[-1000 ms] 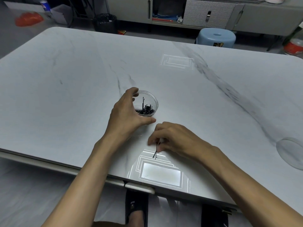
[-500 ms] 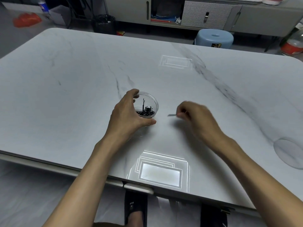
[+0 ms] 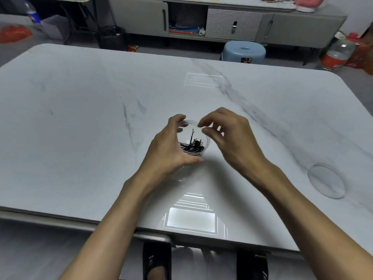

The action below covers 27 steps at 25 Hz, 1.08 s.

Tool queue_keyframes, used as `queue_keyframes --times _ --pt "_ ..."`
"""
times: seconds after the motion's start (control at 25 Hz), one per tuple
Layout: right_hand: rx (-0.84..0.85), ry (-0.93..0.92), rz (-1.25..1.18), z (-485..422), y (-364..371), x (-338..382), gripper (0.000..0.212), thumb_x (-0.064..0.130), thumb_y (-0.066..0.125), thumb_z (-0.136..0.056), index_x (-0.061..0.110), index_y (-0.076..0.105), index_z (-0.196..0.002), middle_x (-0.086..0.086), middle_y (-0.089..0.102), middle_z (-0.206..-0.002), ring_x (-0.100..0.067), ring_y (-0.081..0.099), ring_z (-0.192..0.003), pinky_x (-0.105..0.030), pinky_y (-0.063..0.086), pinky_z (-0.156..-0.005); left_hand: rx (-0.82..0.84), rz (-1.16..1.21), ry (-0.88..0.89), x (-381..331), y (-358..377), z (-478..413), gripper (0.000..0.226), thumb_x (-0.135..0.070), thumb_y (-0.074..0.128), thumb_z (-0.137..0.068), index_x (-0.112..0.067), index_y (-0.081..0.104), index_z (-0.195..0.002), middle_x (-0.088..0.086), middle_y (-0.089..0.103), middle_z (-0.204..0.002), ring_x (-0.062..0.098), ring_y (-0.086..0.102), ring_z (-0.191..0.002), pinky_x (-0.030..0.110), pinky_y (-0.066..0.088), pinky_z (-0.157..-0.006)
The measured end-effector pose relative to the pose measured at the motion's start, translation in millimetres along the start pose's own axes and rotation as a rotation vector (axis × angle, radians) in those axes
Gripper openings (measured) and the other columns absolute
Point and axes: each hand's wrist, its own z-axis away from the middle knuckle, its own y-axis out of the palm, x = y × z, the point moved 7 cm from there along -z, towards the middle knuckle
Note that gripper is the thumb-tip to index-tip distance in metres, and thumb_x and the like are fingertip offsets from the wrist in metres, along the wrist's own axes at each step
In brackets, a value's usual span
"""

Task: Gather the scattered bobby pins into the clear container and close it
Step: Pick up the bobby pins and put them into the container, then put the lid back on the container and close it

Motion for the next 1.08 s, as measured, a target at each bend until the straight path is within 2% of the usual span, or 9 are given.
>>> queue_keyframes --times 0.16,0.28,0.36,0.44,0.64,0.76,0.92,1.0,1.08 --pt "0.127 0.372 0.340 26.2 -55.0 -69.9 0.030 0.033 0.071 -0.080 0.030 0.064 -0.109 0.004 0.062 -0.109 -0.019 0.058 -0.101 -0.033 0.042 -0.079 0.034 0.022 0.012 -20.0 25.7 -0.8 0.103 -0.038 0.089 -0.046 -0.026 0.034 -0.133 -0.016 0.055 -0.126 0.003 0.051 -0.116 0.020 0.039 -0.089" --pt "0.365 0.781 0.625 74.1 -97.4 -136.5 0.074 0.048 0.079 -0.070 0.031 0.045 -0.134 -0.006 0.045 -0.137 -0.031 0.042 -0.126 -0.041 0.039 -0.090 0.086 0.017 0.028 -34.7 49.3 1.4 0.102 -0.037 0.090 -0.049 -0.026 0.032 -0.132 -0.017 0.054 -0.127 0.003 0.050 -0.117 0.021 0.040 -0.089" --pt "0.465 0.978 0.676 106.8 -117.5 -167.2 0.097 0.052 0.083 -0.063 0.029 0.032 -0.143 -0.011 0.035 -0.145 -0.037 0.034 -0.130 -0.046 0.038 -0.097 0.118 0.002 0.040 -43.2 63.8 4.1 0.101 -0.039 0.089 -0.049 -0.027 0.032 -0.131 -0.018 0.053 -0.128 0.003 0.050 -0.117 0.023 0.041 -0.090" --pt "0.519 1.059 0.648 131.6 -125.1 -187.1 0.103 0.053 0.083 -0.061 0.029 0.027 -0.145 -0.011 0.034 -0.144 -0.038 0.037 -0.128 -0.045 0.039 -0.096 0.140 0.003 0.046 -50.7 76.8 6.9 0.099 -0.041 0.088 -0.048 -0.027 0.032 -0.129 -0.019 0.052 -0.127 0.002 0.050 -0.117 0.023 0.041 -0.091" --pt "0.488 0.971 0.618 143.9 -126.1 -200.2 0.083 0.048 0.076 -0.065 0.036 0.037 -0.137 -0.005 0.041 -0.133 -0.031 0.042 -0.120 -0.036 0.040 -0.084 0.175 0.018 0.047 -62.5 99.3 10.1 0.097 -0.037 0.089 -0.049 -0.027 0.034 -0.128 -0.018 0.052 -0.127 0.003 0.050 -0.118 0.025 0.042 -0.093" --pt "0.283 0.786 0.310 123.2 -121.2 -186.7 0.078 0.042 0.083 -0.062 0.032 0.042 -0.128 -0.008 0.045 -0.128 -0.029 0.052 -0.111 -0.037 0.047 -0.087 0.167 0.056 0.049 -66.9 105.5 8.1 0.095 -0.033 0.090 -0.049 -0.027 0.038 -0.128 -0.015 0.053 -0.128 0.005 0.051 -0.116 0.024 0.042 -0.093" --pt "-0.150 0.604 -0.764 92.9 -112.8 -142.5 0.071 0.038 0.086 -0.057 0.026 0.044 -0.113 -0.011 0.058 -0.115 -0.022 0.066 -0.104 -0.039 0.053 -0.095 0.183 0.121 0.065 -76.1 114.1 6.5 0.092 -0.027 0.092 -0.048 -0.030 0.045 -0.127 -0.016 0.057 -0.121 0.001 0.054 -0.112 0.019 0.042 -0.091" --pt "-0.182 0.533 -0.950 84.1 -101.7 -128.7 0.066 0.035 0.085 -0.059 0.025 0.043 -0.109 -0.011 0.062 -0.114 -0.021 0.067 -0.106 -0.037 0.050 -0.100 0.213 0.155 0.065 -80.6 119.9 6.8 0.093 -0.029 0.090 -0.047 -0.032 0.045 -0.128 -0.020 0.059 -0.119 -0.002 0.055 -0.111 0.020 0.044 -0.090" --pt "-0.142 0.489 -0.930 81.3 -92.7 -120.6 0.065 0.033 0.084 -0.059 0.026 0.042 -0.108 -0.009 0.062 -0.120 -0.020 0.066 -0.108 -0.035 0.046 -0.100 0.223 0.192 0.033 -81.8 122.4 7.0 0.092 -0.030 0.088 -0.047 -0.033 0.042 -0.127 -0.023 0.059 -0.118 -0.007 0.055 -0.109 0.021 0.046 -0.089"
